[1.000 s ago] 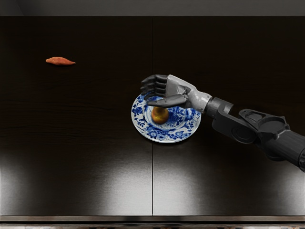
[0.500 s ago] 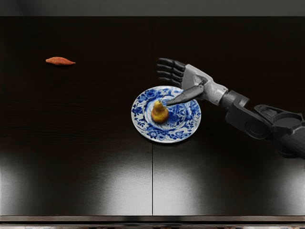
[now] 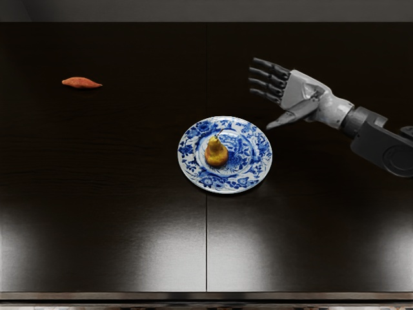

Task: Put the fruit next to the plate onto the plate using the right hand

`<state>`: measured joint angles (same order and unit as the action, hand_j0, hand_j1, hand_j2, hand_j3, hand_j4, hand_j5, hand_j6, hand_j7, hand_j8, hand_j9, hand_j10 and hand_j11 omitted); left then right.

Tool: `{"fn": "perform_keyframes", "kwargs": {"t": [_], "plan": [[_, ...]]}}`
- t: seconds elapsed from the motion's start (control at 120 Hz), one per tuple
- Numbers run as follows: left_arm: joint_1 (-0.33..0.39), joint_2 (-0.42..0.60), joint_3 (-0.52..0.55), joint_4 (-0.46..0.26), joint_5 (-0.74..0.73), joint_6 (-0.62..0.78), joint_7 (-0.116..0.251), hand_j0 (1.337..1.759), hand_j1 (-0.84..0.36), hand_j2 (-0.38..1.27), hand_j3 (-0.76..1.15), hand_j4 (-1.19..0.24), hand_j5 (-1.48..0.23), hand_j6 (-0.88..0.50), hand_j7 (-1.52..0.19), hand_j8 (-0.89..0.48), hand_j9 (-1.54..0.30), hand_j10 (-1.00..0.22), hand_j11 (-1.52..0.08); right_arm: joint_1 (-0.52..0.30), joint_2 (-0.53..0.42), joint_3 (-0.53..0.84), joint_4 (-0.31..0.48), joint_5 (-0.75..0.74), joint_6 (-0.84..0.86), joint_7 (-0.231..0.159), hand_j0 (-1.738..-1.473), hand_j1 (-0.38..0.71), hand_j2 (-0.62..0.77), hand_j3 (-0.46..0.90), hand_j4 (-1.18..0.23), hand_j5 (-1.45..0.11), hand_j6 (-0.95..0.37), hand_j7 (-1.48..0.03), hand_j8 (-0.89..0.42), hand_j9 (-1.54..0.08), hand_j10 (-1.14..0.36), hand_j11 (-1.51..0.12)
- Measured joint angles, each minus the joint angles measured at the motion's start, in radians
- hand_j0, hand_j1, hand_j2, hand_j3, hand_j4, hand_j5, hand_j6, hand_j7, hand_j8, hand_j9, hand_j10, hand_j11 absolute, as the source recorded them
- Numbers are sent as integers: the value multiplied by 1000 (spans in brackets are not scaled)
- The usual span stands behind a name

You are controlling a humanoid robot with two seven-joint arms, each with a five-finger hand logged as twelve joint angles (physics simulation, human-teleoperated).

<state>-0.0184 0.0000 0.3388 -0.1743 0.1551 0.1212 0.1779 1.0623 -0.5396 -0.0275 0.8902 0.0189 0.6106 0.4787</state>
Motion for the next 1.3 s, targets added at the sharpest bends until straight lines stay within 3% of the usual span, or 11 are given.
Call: {"fn": "perform_keyframes", "kwargs": {"t": [0.117,0.358,0.65,1.3], "plan": [[0,0,0,0,0,0,0,1658,349,0,0,0,0,0,0,0,0,0,0,31,-65,-54,106,45,0,-29,-1658,-285,-9,0,-54,-71,-53,-71,-53,-71,-54,-71],[0,0,0,0,0,0,0,1658,349,0,0,0,0,0,0,0,0,0,0,45,-180,-79,247,87,0,-148,-1658,-290,-8,0,-49,-66,-49,-66,-49,-66,-49,-66],[0,0,0,0,0,0,0,1658,349,0,0,0,0,0,0,0,0,0,0,47,-259,-117,293,92,0,-220,-1658,-291,-8,0,-47,-64,-47,-64,-47,-64,-48,-64],[0,0,0,-1,0,0,0,1658,349,0,0,0,0,-1,0,-1,0,0,0,60,-376,-136,325,87,0,-239,-1658,-302,-6,0,-39,-53,-38,-53,-39,-53,-39,-53]]}}
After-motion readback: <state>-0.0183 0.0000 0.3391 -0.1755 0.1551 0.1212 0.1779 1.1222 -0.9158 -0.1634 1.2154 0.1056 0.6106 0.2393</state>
